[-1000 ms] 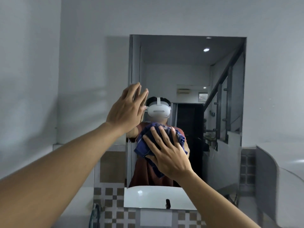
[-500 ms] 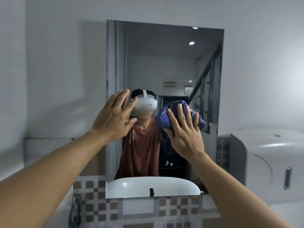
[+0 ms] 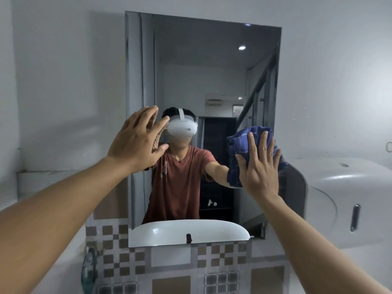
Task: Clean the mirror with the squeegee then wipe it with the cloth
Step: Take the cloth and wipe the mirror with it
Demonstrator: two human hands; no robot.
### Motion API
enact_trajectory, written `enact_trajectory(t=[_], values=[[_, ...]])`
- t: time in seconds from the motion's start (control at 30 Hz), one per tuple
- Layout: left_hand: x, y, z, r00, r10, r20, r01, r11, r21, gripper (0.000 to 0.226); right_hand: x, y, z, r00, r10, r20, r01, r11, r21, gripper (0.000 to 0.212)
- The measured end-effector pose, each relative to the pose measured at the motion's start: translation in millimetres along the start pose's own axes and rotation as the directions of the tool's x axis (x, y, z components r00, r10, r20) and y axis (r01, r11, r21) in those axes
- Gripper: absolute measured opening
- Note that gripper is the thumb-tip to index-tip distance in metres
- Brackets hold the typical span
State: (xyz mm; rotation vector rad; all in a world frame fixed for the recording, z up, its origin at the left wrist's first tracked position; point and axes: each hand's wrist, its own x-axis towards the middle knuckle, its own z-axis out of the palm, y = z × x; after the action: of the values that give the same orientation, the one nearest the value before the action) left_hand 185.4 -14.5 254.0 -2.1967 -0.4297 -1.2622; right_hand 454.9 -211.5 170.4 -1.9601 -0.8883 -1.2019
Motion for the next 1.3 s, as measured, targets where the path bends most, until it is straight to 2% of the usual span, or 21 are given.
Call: enact_trajectory(t=[0.23, 0.53, 0.87, 1.07, 1.23, 1.3], values=[[1.4, -0.4, -4.6, 0.999, 0.020, -0.038, -0.020, 1.000, 0.002, 0.073, -57.0, -4.0, 16.9, 0.996, 0.020, 0.091, -0.025, 0.998, 0.052, 0.069], [7.2, -12.4, -11.4, 0.999, 0.016, -0.043, -0.015, 0.999, 0.029, 0.063, -75.2, -35.7, 28.0, 0.993, 0.105, 0.048, -0.107, 0.993, 0.039, 0.070], [2.1, -15.4, -8.2, 0.999, 0.033, -0.039, -0.032, 0.999, 0.032, 0.059, -74.7, -101.3, 38.1, 0.986, -0.159, 0.049, 0.161, 0.986, -0.044, 0.070], [-2.6, -18.1, -5.4, 0.999, 0.031, -0.040, -0.031, 0.999, -0.007, 0.059, -67.1, -142.2, 43.5, 0.923, -0.383, 0.018, 0.384, 0.923, -0.041, 0.065], [-3.7, -17.9, -7.2, 1.000, 0.016, -0.019, -0.017, 0.999, -0.041, 0.058, -79.2, -178.1, 57.6, 0.909, -0.416, 0.031, 0.415, 0.909, 0.020, 0.063], [-4.5, -19.6, -8.4, 1.000, 0.024, -0.005, -0.024, 0.999, -0.044, 0.058, -82.6, -191.2, 61.7, 0.880, -0.474, 0.021, 0.474, 0.880, 0.025, 0.061]])
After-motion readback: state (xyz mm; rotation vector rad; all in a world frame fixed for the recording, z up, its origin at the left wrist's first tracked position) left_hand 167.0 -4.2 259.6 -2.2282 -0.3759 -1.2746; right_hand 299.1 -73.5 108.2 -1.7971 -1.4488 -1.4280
